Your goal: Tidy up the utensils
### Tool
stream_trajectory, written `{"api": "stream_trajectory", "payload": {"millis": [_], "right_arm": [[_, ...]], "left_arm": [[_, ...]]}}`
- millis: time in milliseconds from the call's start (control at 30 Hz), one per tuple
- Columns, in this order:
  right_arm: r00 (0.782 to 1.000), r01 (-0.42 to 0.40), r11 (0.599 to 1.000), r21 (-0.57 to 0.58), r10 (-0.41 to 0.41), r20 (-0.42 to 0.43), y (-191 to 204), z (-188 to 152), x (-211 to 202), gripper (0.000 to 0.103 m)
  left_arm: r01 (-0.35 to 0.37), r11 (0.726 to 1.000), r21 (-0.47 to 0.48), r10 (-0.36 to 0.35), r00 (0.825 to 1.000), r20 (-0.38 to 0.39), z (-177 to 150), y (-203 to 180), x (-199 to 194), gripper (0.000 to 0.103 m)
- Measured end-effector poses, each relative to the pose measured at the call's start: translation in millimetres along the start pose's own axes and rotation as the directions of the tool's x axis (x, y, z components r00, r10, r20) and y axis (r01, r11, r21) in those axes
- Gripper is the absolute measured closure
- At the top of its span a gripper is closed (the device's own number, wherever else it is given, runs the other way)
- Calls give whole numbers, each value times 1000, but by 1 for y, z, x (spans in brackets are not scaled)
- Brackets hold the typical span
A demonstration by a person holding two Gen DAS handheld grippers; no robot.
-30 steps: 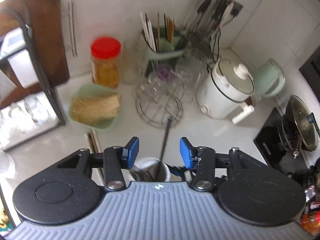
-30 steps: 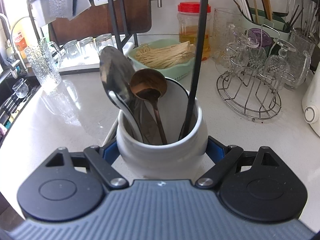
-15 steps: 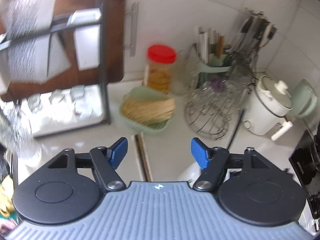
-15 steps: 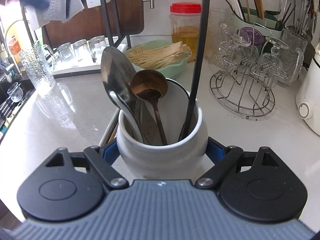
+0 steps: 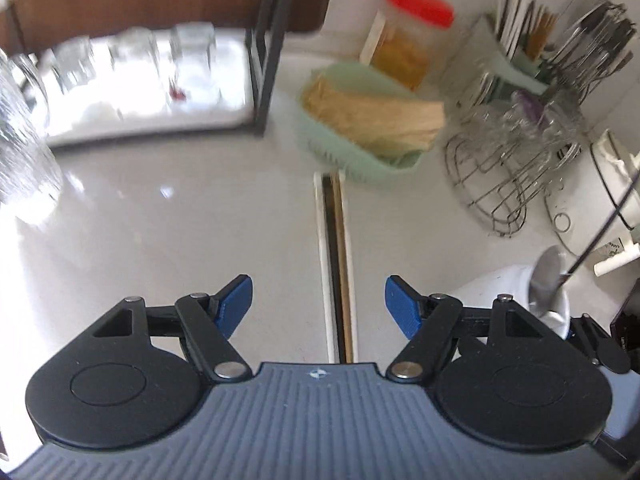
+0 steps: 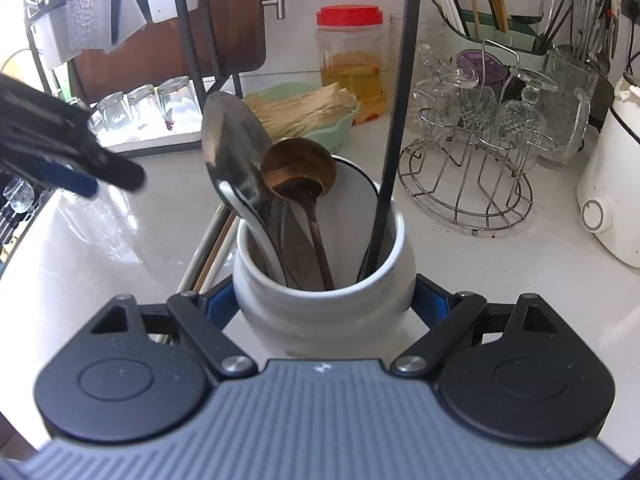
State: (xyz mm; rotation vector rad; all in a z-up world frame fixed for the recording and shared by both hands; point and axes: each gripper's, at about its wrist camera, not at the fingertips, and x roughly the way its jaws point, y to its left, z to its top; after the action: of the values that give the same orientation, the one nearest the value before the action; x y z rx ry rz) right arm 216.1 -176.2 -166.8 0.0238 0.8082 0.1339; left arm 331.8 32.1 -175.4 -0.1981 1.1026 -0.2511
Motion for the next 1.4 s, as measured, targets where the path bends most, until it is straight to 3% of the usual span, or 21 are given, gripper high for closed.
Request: {"api": "stream_trajectory", "payload": {"millis": [200,400,633,900,1167,1300,1400], "right_arm": [[999,4,1000,7,-4,-46,0,8,3,12],[996,2,999,37,2,-92,-2,12,5,12],[993,12,998,56,-5,-121,-2,15,6,12],[989,38,996,76,-27,-142,1,18,8,12],[988,64,994,85,-51,-147,4,19,9,12],[986,77,994,81,-64,-152,7,19,9,12],[986,83,993,83,-70,-154,7,19,9,12]], "left_arm": [[15,1000,-21,-16,998,-67,5,5,39,26],[27,994,-107,-37,995,-96,19,19,63,28],[3,996,-84,-11,996,-90,30,22,83,55],[-10,1000,-4,10,998,-69,40,9,96,75],[-32,996,85,38,997,-69,40,-3,98,81],[-4,998,70,10,996,-84,39,-5,98,83],[-3,997,73,9,997,-82,38,-9,97,93]]}}
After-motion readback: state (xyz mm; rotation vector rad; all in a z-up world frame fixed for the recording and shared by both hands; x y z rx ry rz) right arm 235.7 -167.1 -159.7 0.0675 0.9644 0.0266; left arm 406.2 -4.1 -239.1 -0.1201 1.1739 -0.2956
